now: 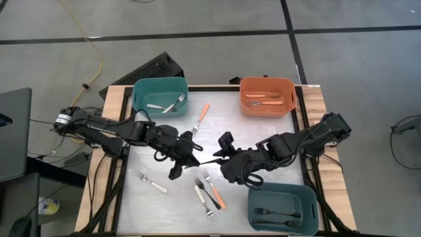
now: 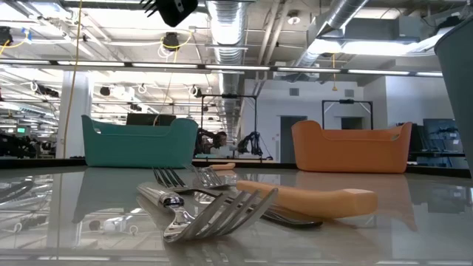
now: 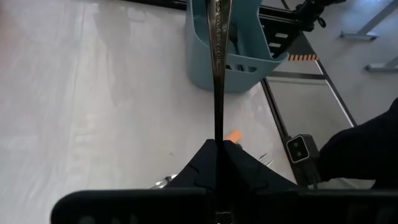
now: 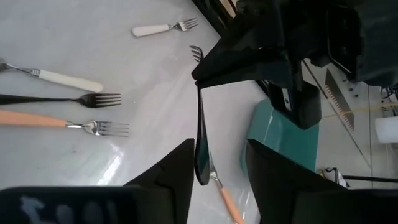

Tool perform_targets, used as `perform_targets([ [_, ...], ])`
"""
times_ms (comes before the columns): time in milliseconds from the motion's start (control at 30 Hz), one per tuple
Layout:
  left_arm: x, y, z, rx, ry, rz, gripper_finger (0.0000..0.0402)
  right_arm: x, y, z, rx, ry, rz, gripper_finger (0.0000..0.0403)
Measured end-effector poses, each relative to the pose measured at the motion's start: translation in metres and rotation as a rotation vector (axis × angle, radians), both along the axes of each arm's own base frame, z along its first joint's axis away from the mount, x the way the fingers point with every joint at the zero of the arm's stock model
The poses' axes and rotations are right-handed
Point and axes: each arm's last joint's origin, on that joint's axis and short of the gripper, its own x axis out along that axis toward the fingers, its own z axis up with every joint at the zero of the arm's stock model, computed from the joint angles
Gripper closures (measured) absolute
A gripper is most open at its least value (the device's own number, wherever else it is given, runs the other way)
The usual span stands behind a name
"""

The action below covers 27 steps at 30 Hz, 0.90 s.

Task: Sort silverware by color (type)
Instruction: Put the black fork into the blue bin

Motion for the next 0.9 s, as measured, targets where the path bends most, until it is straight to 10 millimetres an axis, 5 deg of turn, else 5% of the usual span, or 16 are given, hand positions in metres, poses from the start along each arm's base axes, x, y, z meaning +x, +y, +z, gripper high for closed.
perform_targets([
  [433, 0.0, 0.0, 0.001, -0.023, -0.001, 0.021, 0.0398, -0.002, 0.004, 0.0, 0.002, 0.002, 0.009, 0.035],
  [633, 0.002, 0.0, 0.003, -0.026, -0.024, 0.03, 0.0349, -0.004, 0.003, -0.001, 0.146, 0.006, -0.065, 0.0381],
  [767, -0.003, 0.004, 0.008, -0.021, -0.039, 0.035, 0.0306, -0.023, 0.005, 0.008, 0.258, 0.014, -0.143, 0.0381],
  [900, -0.019, 0.013, 0.019, 0.004, -0.053, 0.1, 0.0276, -0.065, 0.005, 0.025, 0.485, 0.065, -0.269, 0.0381],
])
